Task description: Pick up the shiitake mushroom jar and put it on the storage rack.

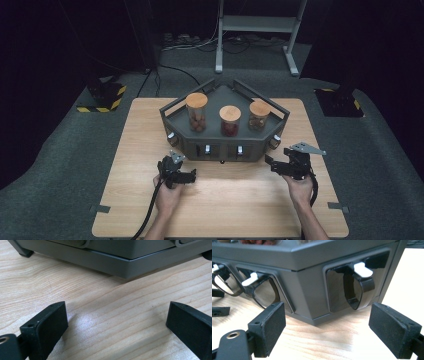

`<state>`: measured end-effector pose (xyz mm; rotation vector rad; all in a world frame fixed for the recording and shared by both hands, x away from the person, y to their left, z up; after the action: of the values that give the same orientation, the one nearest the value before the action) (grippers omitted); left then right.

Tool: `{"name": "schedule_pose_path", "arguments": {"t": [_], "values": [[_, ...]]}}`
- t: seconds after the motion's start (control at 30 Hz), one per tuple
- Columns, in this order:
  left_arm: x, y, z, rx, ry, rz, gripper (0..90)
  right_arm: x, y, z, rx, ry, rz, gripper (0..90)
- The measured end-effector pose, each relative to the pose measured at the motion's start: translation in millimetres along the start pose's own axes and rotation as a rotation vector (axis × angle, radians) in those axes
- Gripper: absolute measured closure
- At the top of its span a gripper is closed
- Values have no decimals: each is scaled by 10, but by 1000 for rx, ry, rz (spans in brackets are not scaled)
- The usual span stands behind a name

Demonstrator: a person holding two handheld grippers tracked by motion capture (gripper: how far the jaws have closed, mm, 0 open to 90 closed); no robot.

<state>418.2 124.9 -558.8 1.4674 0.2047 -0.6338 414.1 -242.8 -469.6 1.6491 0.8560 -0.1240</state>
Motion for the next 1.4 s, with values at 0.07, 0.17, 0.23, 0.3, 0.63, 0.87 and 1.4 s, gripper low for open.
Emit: {"name": "schedule_pose_path", "arguments": {"t": [0.07,0.17,0.23,0.3,0.63,0.87,1.4], "values": [[0,0,1,-1,0,0,35,19,-24,-8,-5,-2,-5,137],[0,0,0,0,0,-1,35,39,-48,-12,-6,0,-8,137],[0,0,1,-1,0,0,35,58,-66,-17,-8,0,-16,136],[-1,0,-1,2,0,-1,35,70,-81,-24,-13,-4,-22,137],[0,0,0,0,0,0,35,116,-170,-20,-7,-15,-37,137],[-2,0,-3,5,1,-3,35,158,-232,-17,0,-23,-49,139],[0,0,1,-2,1,0,35,261,-358,-55,-7,-42,-81,141]]}}
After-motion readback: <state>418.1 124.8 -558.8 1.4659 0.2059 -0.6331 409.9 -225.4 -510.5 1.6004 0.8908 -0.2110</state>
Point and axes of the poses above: each handheld gripper's, and its own axes: x roughly forward along the jaws, y roughly out of its top, z roughly to its right, the point moved 1 cm from there along x, roughly forward along the jaws, and after that the axes turned 9 degrees about x, right-handed, at the moved point
